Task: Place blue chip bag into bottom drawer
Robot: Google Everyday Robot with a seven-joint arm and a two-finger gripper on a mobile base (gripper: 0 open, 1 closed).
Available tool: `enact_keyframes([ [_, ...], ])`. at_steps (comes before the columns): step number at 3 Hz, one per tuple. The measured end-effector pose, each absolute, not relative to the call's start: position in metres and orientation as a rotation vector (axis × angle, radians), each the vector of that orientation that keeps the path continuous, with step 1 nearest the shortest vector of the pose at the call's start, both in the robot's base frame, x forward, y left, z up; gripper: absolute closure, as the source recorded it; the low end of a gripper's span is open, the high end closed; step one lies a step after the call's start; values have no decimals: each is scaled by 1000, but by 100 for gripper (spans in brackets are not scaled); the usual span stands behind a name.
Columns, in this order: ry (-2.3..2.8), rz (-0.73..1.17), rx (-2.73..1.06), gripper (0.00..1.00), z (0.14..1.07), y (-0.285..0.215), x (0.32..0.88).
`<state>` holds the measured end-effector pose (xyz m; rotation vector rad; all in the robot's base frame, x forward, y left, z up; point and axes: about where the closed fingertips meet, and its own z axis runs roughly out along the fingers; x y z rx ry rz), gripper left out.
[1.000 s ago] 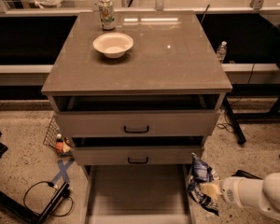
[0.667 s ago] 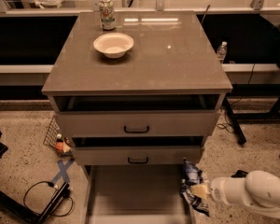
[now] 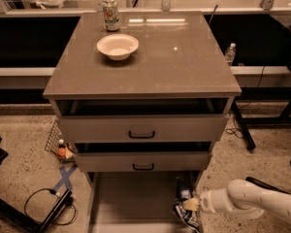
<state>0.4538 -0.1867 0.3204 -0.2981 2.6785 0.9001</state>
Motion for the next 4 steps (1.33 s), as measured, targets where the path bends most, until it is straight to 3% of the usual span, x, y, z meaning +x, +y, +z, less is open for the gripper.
enact_keyframes([
  [2, 2630, 1174, -279, 100, 266, -127, 474],
  [3, 2628, 1196, -269, 82, 259, -126, 475],
  [4, 2629, 1201, -273, 51, 258, -123, 473],
])
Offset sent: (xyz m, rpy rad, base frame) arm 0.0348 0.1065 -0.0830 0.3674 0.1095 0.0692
